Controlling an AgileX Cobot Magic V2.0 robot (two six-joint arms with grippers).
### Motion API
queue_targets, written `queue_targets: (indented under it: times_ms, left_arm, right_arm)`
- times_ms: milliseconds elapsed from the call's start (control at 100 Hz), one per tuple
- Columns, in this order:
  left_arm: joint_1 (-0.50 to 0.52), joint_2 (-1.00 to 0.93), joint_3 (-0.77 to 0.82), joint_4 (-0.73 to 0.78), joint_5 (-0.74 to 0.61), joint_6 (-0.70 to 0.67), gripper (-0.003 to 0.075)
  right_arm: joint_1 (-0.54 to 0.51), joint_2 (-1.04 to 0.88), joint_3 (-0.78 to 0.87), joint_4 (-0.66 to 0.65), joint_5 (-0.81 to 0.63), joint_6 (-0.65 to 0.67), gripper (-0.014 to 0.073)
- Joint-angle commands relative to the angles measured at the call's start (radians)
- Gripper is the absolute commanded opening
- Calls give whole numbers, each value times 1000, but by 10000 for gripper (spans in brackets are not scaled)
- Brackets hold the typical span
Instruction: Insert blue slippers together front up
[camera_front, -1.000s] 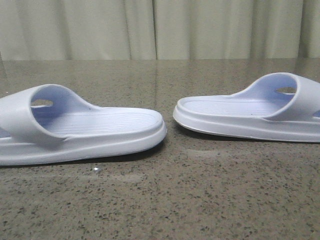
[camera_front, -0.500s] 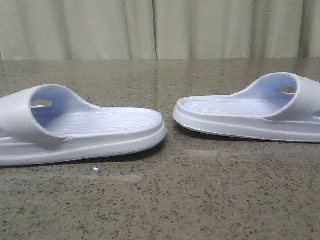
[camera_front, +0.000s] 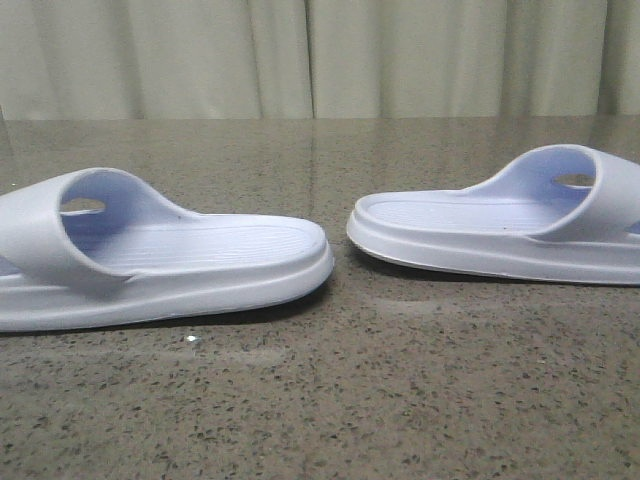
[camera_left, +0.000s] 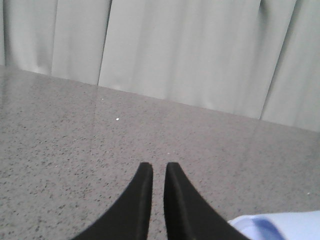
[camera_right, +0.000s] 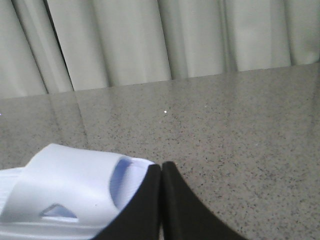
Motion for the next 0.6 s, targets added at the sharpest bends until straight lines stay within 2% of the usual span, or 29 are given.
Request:
queue_targets:
  times_ms: [0,210,400,590]
  left_arm:
    - [-5,15,-93,-46,-38,-11,15]
    - [-5,184,-292,-149,50,-11,15]
    - [-5,436,-535,-149,253,-11,15]
    - [-5,619,-726,-165,370,-11,16]
  right_arm:
    - [-5,16,-87,9,-38,6,-106]
    - [-5,126,-256,9,58,6,-106]
    - [-5,281,-452,21,226,6,-106]
    - [-5,416,-636,59,367,6,-106]
